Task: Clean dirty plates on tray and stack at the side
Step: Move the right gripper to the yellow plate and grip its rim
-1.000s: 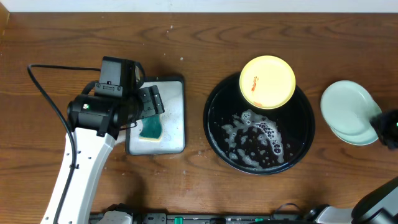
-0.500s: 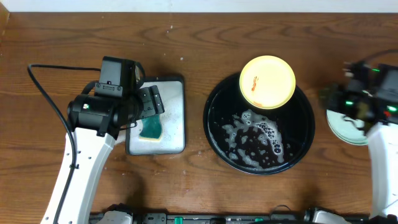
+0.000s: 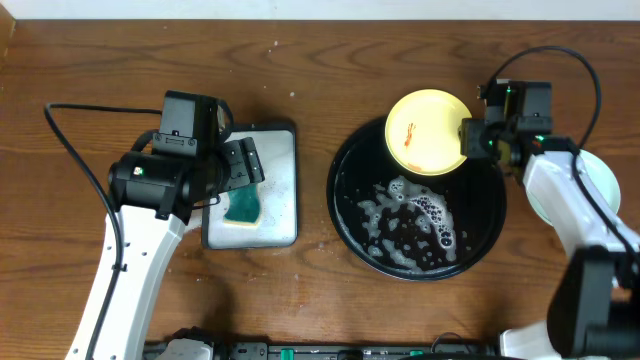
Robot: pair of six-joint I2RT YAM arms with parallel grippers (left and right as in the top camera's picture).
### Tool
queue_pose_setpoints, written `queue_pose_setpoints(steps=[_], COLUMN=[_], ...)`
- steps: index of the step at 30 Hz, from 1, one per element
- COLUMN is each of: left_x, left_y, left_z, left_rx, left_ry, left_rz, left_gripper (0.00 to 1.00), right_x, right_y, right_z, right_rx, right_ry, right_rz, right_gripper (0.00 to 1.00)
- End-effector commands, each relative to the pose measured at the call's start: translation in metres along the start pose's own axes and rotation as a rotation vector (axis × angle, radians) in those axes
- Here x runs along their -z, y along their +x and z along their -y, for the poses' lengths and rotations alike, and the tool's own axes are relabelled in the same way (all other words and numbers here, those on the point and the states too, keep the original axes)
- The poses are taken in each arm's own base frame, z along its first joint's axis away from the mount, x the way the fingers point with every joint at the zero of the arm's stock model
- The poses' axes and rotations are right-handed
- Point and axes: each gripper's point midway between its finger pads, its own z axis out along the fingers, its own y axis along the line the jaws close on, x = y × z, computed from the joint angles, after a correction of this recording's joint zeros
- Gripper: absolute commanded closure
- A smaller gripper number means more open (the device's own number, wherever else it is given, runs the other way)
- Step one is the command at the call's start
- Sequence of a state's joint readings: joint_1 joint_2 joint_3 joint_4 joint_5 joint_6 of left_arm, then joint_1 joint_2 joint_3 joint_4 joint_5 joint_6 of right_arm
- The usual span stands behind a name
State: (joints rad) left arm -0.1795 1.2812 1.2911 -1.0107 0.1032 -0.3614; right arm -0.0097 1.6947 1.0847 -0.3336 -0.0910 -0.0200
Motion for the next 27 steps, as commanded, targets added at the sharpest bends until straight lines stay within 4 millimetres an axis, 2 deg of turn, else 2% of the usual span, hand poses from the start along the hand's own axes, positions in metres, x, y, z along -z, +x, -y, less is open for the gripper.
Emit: queue_pose_setpoints(steps=[1, 4, 6, 7, 9, 10, 11, 16, 21, 24, 27], left_x=[0.002, 0.002, 0.002, 0.002, 0.002, 0.002, 0.002, 0.002, 0.002, 0.002, 0.002], left_y=[-0.002, -0.002, -0.002, -0.002, -0.002, -0.002, -0.002, -0.002, -0.002, -0.002, -0.002], left_z=[0.001, 0.001, 0.001, 0.001, 0.001, 0.001, 0.001, 0.001, 0.001, 0.001, 0.001], left_rx=[-0.008, -0.008, -0.008, -0.008, -0.009, -0.008, -0.009, -0.008, -0.009, -0.008, -0.008], left_ry=[0.004, 0.004, 0.004, 0.004, 0.004, 0.004, 0.004, 0.004, 0.004, 0.004, 0.004], left_rz=[0.005, 0.005, 0.005, 0.005, 0.005, 0.005, 0.005, 0.005, 0.005, 0.005, 0.005], left_gripper=[0.16, 0.16, 0.16, 0.17, 0.16, 0.16, 0.16, 0.16, 0.16, 0.16, 0.16], right_x=[-0.023, -0.044, -0.058, -0.063, -0.070, -0.071, -0.070, -0.044, 0.006, 0.031, 0.046], right_y=[0.003, 0.015, 0.030, 0.036, 0.044, 0.047, 0.049, 0.048, 0.046, 0.056, 0.077], right_z=[0.016, 0.012, 0.012, 0.013, 0.013, 0.012, 0.011, -0.002, -0.007, -0.011, -0.020], right_rx=[0.004, -0.023, -0.065, -0.081, -0.091, -0.092, -0.093, -0.108, -0.228, -0.298, -0.333], right_ry=[0.066, 0.037, 0.035, 0.037, 0.035, 0.034, 0.033, 0.005, 0.014, 0.020, 0.014], right_rz=[-0.012, -0.045, -0.091, -0.109, -0.134, -0.146, -0.155, -0.180, -0.198, -0.242, -0.335], right_gripper=[0.44, 0.48, 0.53, 0.59, 0.92, 0.99, 0.99, 0.99, 0.99, 0.99, 0.99])
